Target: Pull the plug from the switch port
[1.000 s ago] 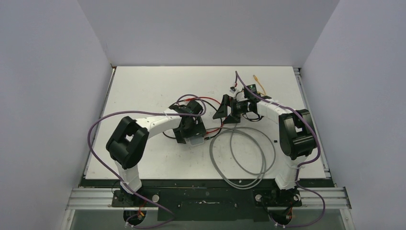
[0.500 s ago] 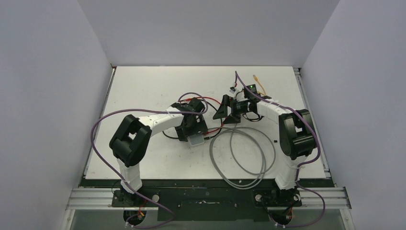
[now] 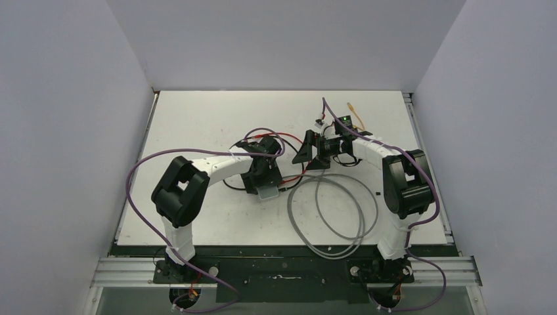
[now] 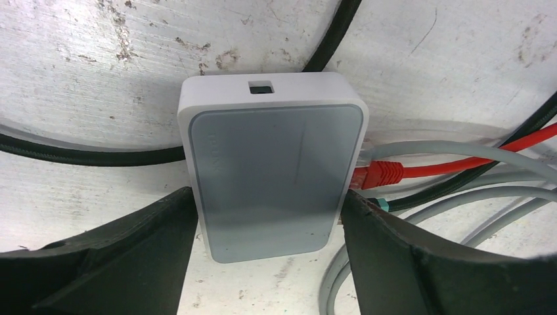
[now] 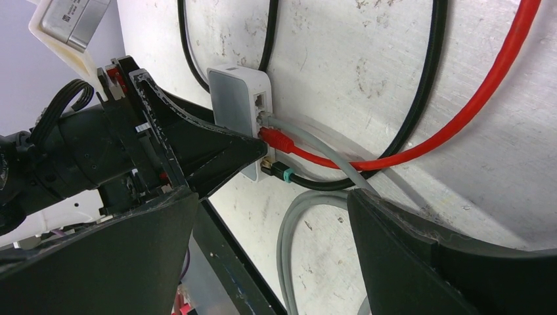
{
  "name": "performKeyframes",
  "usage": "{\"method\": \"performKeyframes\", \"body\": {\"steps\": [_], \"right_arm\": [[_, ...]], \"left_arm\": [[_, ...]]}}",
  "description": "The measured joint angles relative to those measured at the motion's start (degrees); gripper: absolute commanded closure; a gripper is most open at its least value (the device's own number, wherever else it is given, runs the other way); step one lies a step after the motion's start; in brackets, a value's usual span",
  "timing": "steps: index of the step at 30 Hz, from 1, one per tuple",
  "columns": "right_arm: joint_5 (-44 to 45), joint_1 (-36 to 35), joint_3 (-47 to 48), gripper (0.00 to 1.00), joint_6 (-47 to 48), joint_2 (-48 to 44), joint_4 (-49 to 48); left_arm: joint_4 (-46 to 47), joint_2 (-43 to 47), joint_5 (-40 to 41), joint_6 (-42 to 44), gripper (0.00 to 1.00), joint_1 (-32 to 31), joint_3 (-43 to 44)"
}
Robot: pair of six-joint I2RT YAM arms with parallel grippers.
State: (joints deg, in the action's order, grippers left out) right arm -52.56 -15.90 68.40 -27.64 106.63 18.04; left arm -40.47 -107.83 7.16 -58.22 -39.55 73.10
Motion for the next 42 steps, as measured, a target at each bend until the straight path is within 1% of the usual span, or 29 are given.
{"method": "performKeyframes", "body": {"steps": [2,5,9,13,14,16,19,25,31,37,42], "right_arm": [[0.00,0.00,0.00,0.13,0.00,0.00,0.09],[0.00,-0.07,0.02,0.12,0.04,0.00,0.13],[-0.02,-0.33,0.02,0.12,0.28,0.02,0.72],[-0.39,-0.55,0.44,0.12,0.48,0.24,1.66],[-0.55,-0.68,0.81,0.11,0.52,0.46,1.84],[-0.90,-1.11,1.70,0.11,0.66,1.09,1.86],[-1.70,-2.21,2.97,0.11,0.79,2.10,1.84],[-3.48,-5.18,4.04,0.11,0.52,2.99,1.68],[-5.55,-8.11,4.17,0.14,-1.66,3.80,-0.44],[-7.58,-9.99,2.82,0.24,-6.38,3.96,-6.19],[-8.74,-11.28,0.76,0.28,-10.27,3.96,-10.12]], "left_arm": [[-0.02,0.00,0.09,0.20,0.34,0.00,-0.02],[-0.07,0.00,0.15,0.63,0.48,0.00,-0.02],[0.00,0.11,0.42,2.14,0.59,-0.04,-0.11],[1.14,1.53,0.85,5.73,0.71,-0.02,-1.92],[1.57,2.19,1.03,6.73,0.77,-0.02,-2.78],[1.95,3.61,1.25,8.76,0.85,-0.02,-4.48],[2.80,5.79,1.40,11.82,1.00,0.02,-7.21],[4.61,10.38,1.38,16.24,1.00,0.02,-12.31],[7.76,16.48,0.46,18.49,1.00,0.02,-17.31],[11.41,21.92,-1.75,18.71,1.00,0.02,-20.22],[13.68,23.96,-3.06,18.56,1.00,0.02,-20.48]]}}
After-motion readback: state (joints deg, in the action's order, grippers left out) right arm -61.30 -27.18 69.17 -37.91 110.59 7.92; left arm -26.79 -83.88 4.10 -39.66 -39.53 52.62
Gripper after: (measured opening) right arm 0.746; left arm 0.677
